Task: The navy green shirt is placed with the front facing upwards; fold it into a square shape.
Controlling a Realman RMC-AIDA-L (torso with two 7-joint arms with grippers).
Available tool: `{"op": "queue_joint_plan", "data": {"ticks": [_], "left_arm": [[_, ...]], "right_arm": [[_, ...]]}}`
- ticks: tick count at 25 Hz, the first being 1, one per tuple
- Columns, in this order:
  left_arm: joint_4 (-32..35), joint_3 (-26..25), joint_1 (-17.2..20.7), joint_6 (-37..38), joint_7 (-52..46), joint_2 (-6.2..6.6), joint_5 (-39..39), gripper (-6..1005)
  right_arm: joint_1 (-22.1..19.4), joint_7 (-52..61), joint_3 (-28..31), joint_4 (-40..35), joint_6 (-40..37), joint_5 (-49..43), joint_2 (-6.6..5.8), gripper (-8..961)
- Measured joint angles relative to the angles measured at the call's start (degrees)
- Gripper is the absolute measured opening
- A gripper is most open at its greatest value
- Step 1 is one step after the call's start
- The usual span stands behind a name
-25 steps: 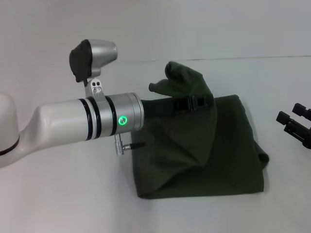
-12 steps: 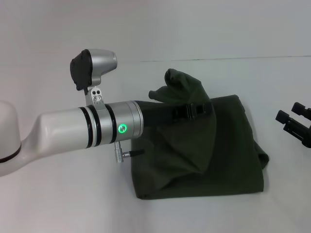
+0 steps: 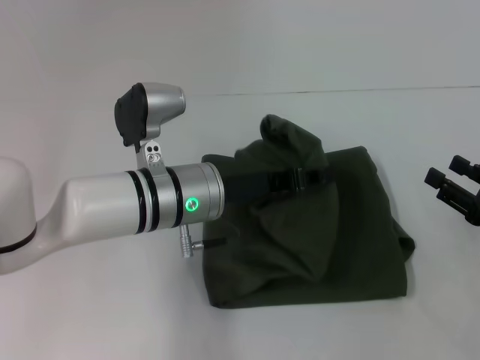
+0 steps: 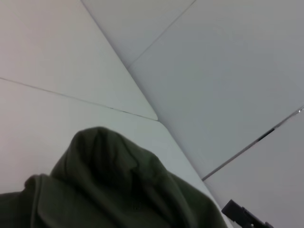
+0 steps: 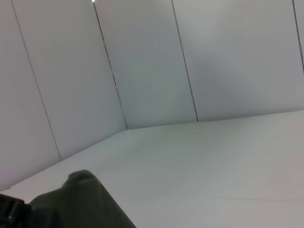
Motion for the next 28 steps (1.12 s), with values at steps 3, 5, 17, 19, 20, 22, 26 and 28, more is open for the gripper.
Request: {"op": "queue_joint_plan", "data": {"ticks": [3, 5, 17, 19, 20, 22, 26, 28], "left_arm": [[-0.33, -0.12, -0.11, 1.04, 0.20, 0.00, -1.90, 186], [-0.41, -0.32, -0.15, 2.06, 0.40, 0.05, -3.29, 259], [-0.32, -7.85, 0.94, 9.81, 2.14, 0.42, -4.95, 636], [-0.63, -9.72, 1.64, 10.33, 3.09, 0.60, -4.15, 715], [-0.83, -10.98, 2.09, 10.72, 3.72, 0.67, -3.48, 755], [-1.20, -13.77, 2.87, 12.05, 4.60, 0.70, -1.49, 838], [-1.36, -18.74, 3.78, 14.67, 5.12, 0.75, 2.78, 969], [-1.36, -22.57, 4.59, 16.43, 5.75, 0.78, 5.71, 969]], "right_arm": [[-0.02, 0.00, 0.00, 0.00, 0.05, -0.09, 0.00, 645], [-0.02, 0.00, 0.00, 0.00, 0.13, -0.11, 0.00, 645], [0.15, 0.08, -0.56, -0.04, -0.07, -0.16, 0.14, 646], [0.49, 0.37, -1.15, -0.06, -0.26, -0.42, 0.16, 646], [0.82, 0.75, -1.80, -0.08, -0.36, -0.69, 0.16, 646], [1.63, 1.64, -3.62, -0.12, -0.50, -1.23, 0.14, 646], [3.50, 2.25, -7.51, -0.45, -0.51, -1.94, 0.68, 646], [4.51, 2.34, -8.49, -0.67, -0.15, -2.13, 0.91, 646]]}}
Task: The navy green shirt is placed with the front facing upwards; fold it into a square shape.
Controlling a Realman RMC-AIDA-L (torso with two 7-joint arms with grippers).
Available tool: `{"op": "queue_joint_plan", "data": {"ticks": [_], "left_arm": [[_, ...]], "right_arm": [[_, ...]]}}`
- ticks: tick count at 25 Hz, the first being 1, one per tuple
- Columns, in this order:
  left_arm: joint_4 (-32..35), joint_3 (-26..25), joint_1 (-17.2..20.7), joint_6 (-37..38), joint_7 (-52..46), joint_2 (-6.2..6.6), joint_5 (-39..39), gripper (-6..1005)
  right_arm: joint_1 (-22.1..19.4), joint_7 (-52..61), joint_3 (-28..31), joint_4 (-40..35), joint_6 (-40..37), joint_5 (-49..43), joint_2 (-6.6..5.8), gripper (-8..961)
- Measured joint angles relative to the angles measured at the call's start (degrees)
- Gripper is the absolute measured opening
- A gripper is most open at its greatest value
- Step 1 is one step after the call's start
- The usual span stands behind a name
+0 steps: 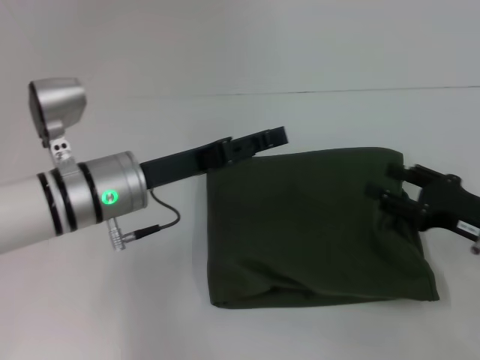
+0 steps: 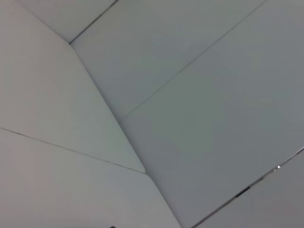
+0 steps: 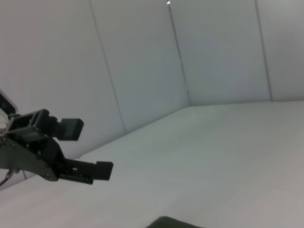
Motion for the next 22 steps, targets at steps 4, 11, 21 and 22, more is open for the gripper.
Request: {"op": "queue_joint_plan", "data": {"ticks": [4, 11, 21, 22], "left_arm": [[0.00, -1.39, 0.47, 0.61, 0.52, 0.01, 0.52, 969], [-0.10, -1.84, 0.66, 0.94, 1.49, 0.01, 0.57, 968], [-0.10, -2.52, 0.84, 1.04, 2.03, 0.01, 0.64, 968], [-0.10, -2.59, 0.89, 1.05, 2.18, 0.01, 0.64, 968]], "right_arm": [[2.44, 2.47, -0.31, -0.03, 2.01, -1.56, 0.19, 646], [4.22, 4.93, -0.45, 0.47, 11.11, -5.43, 1.06, 647], [4.82, 5.38, -0.03, 0.63, 21.80, -6.02, 1.20, 647], [4.76, 5.42, 0.18, 0.58, 21.89, -5.82, 1.20, 647]]}}
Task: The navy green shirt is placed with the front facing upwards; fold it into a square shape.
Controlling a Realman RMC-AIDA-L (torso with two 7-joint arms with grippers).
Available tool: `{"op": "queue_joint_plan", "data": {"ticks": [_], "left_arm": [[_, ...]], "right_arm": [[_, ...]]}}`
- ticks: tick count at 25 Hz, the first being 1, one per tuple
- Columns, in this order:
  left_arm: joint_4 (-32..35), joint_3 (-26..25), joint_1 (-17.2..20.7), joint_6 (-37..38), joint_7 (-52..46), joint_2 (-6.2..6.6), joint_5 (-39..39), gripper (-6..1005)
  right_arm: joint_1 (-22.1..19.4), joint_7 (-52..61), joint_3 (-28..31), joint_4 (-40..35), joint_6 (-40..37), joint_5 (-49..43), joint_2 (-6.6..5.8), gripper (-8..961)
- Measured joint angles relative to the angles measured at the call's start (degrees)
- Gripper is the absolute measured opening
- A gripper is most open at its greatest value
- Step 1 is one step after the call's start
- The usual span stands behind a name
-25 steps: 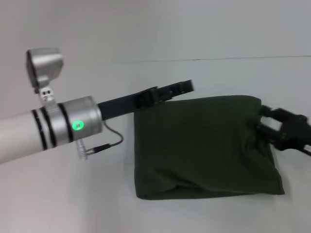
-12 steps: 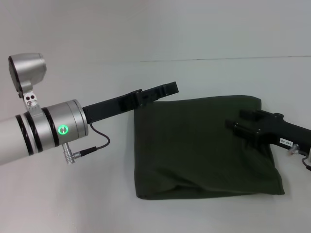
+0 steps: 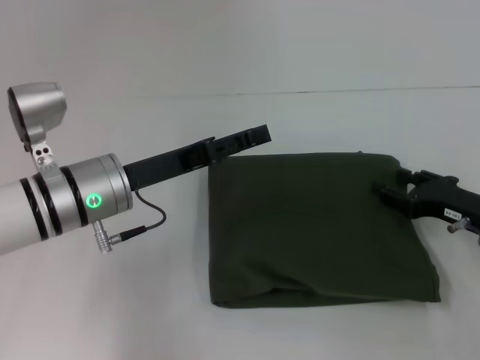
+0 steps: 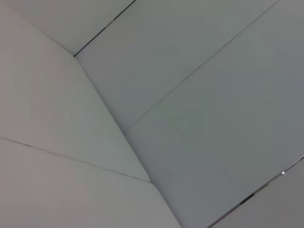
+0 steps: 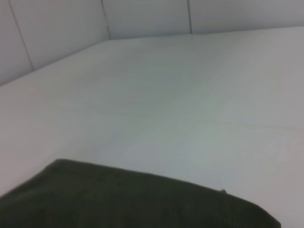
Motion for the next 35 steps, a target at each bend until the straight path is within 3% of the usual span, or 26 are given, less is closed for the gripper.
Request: {"op": "queue_joint_plan", "data": {"ticks": [3, 11, 16, 24, 31, 35], "left_arm": [[0.00, -0.39, 0.09, 0.13, 0.43, 0.00, 0.05, 968], [0.00, -2.16, 0.99, 1.65, 2.23, 0.00, 0.34, 968], [-0.04, -3.04, 1.64, 2.35, 3.07, 0.05, 0.74, 967], [-0.12, -7.11, 2.54, 4.93, 2.77, 0.13, 4.12, 967], [-0.26, -8.00, 3.00, 6.13, 2.89, 0.09, 4.30, 967], [-0.26, -8.02, 3.02, 6.52, 3.01, 0.08, 4.57, 967]], "right_arm": [[-0.62, -0.07, 0.31, -0.64, -3.39, 1.97, 0.00, 647], [-6.25, 1.77, -0.24, -6.75, -21.92, 2.58, -1.01, 648], [-9.65, 0.52, -0.26, -7.45, -26.39, 0.19, -1.54, 648], [-11.51, -1.18, -0.01, -6.45, -27.84, -6.26, -0.63, 648], [-12.29, -1.63, 0.63, -5.01, -21.25, -8.03, -0.31, 649], [-12.53, -1.69, 4.68, -5.00, -19.32, -7.84, -0.19, 649]]}}
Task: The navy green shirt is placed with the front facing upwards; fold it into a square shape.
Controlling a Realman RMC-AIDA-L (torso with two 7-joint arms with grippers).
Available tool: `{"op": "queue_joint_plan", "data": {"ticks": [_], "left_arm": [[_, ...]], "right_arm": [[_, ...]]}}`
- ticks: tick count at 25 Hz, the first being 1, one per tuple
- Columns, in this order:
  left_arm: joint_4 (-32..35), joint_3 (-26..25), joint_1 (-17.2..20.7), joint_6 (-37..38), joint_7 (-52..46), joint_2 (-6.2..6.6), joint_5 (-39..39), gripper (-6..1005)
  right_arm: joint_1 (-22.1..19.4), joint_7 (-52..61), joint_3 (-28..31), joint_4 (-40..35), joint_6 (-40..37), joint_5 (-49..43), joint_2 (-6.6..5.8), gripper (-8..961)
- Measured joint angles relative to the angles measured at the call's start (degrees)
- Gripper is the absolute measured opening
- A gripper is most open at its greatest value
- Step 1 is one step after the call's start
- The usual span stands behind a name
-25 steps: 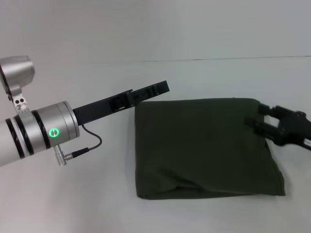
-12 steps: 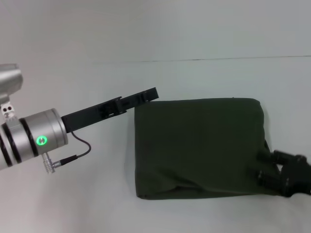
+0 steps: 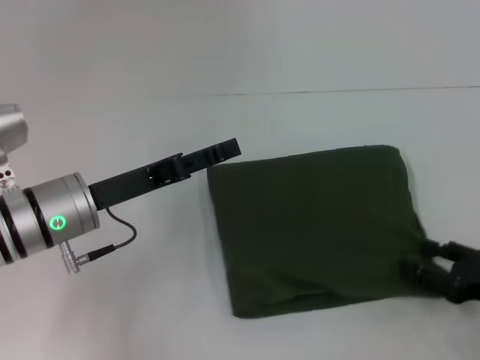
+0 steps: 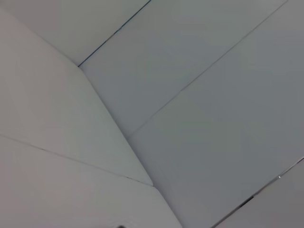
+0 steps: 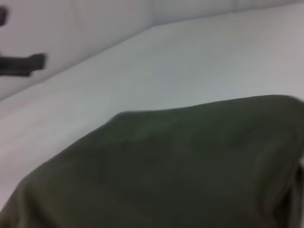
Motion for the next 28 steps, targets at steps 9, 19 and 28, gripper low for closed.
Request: {"op": "queue_joint_plan", "data": {"ticks": [9, 19, 28], "left_arm": [[0.35, -1.23, 0.08, 0.40, -2.32, 0.59, 4.13, 966], [4.41, -1.46, -2.77, 1.02, -23.33, 1.69, 28.87, 966], [-0.99, -1.08, -7.69, -4.52, -24.55, 1.07, 30.03, 966]], "right_arm": [[2.32, -0.43, 4.39, 0.08, -12.50, 4.37, 0.16, 648], [3.80, -0.72, 4.51, -0.04, -20.39, 11.44, -0.55, 648], [4.07, -1.29, 5.81, -0.02, -20.49, 11.66, -0.69, 649]]}}
